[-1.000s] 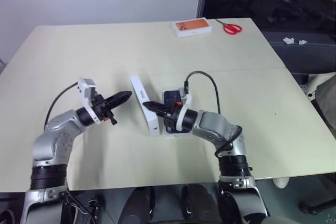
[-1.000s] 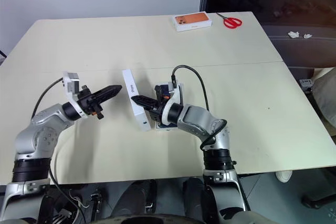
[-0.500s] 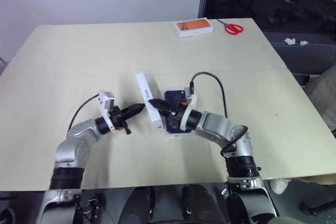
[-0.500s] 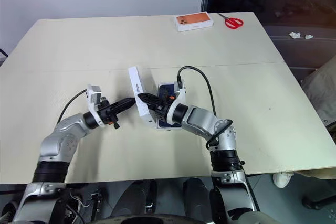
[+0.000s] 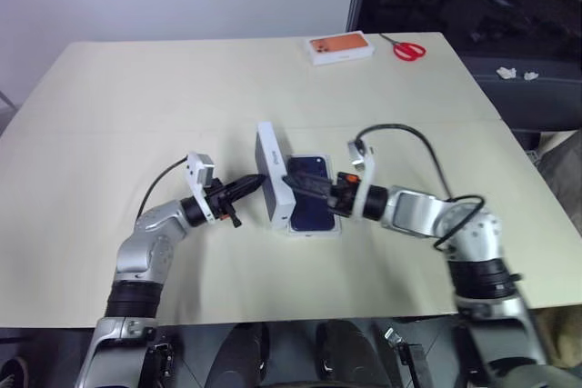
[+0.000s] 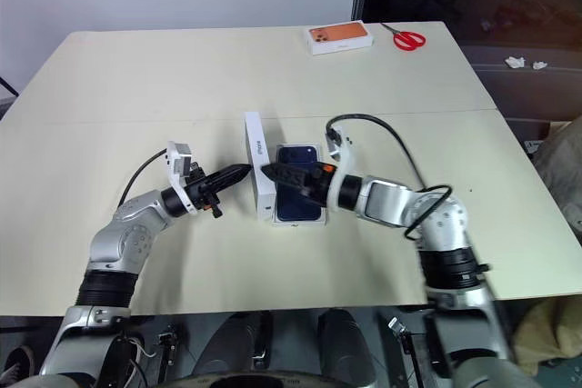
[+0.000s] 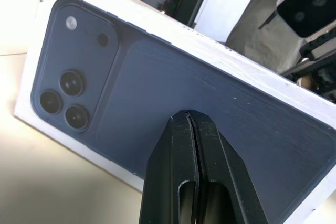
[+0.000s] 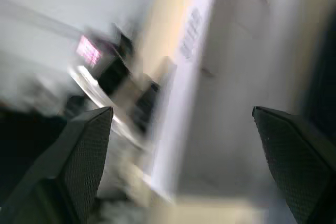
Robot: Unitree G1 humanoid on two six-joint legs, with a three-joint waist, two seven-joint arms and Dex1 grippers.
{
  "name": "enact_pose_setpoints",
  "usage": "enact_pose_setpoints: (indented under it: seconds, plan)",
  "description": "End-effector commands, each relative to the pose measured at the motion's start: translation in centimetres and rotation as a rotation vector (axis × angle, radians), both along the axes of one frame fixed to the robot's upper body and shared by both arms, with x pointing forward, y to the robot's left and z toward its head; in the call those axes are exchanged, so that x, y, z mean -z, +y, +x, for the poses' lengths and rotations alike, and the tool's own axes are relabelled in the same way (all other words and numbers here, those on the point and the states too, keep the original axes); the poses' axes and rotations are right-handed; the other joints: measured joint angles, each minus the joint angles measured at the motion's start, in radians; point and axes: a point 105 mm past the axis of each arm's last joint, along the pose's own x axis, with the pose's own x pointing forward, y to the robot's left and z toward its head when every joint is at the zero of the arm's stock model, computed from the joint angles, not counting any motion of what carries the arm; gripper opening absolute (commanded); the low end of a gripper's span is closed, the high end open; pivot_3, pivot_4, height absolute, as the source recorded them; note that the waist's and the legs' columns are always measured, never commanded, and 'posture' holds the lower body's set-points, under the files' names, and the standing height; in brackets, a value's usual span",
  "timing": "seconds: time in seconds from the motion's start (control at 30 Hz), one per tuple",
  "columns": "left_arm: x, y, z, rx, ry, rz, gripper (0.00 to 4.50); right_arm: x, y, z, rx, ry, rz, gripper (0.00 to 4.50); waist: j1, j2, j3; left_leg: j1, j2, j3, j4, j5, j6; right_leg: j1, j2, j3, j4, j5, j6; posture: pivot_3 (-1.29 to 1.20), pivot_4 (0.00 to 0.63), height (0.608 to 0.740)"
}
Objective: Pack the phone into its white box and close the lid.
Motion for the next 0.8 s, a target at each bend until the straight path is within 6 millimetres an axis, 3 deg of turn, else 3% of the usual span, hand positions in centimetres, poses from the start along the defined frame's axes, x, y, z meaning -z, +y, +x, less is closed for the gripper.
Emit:
enact_pose_setpoints:
  seconds: [0.03,0.17,0.43,0.7,0.8]
  plan:
    - [-0.7,-0.5,0.0,0.015,-0.037,-0.004,0.00,-1.8,-2.6,1.8,0.010,-0.180,-0.119,4.44,0.003,0.000,0.001,0.000,0.000,0.001,0.000,0.000,0.000,0.000,0.000,0.000,0.000,0.000,0.000,0.00,0.150,0.740]
    - [-0.4,-0.6,0.1,0.013,-0.028,-0.007,0.00,-3.1,-3.8,3.1,0.025,-0.302,-0.163,4.44,0.003,0.000,0.001,0.000,0.001,0.001,0.000,0.000,0.000,0.000,0.000,0.000,0.000,0.000,0.000,0.00,0.150,0.740]
    - [-0.5,-0.5,0.0,0.006,-0.026,-0.009,0.00,-3.4,-4.0,5.8,0.079,-0.639,-0.372,4.44,0.007,0.000,0.001,0.000,0.001,0.001,0.000,0.000,0.000,0.000,0.000,0.000,0.000,0.000,0.000,0.00,0.150,0.740]
    - [-0.5,-0.8,0.1,-0.004,-0.011,-0.028,0.00,-2.3,-4.7,7.2,0.112,-0.753,-0.492,4.44,0.007,0.000,0.001,0.000,0.000,0.000,0.000,0.000,0.000,0.000,0.000,0.000,0.000,0.000,0.000,0.00,0.150,0.740]
    - [-0.9,-2.1,0.4,0.016,-0.018,-0.043,0.00,-2.1,-4.9,7.6,0.127,-0.753,-0.496,4.44,0.008,0.000,0.001,0.000,0.000,0.000,0.000,0.000,0.000,0.000,-0.001,0.000,0.000,0.000,0.000,0.00,0.150,0.740]
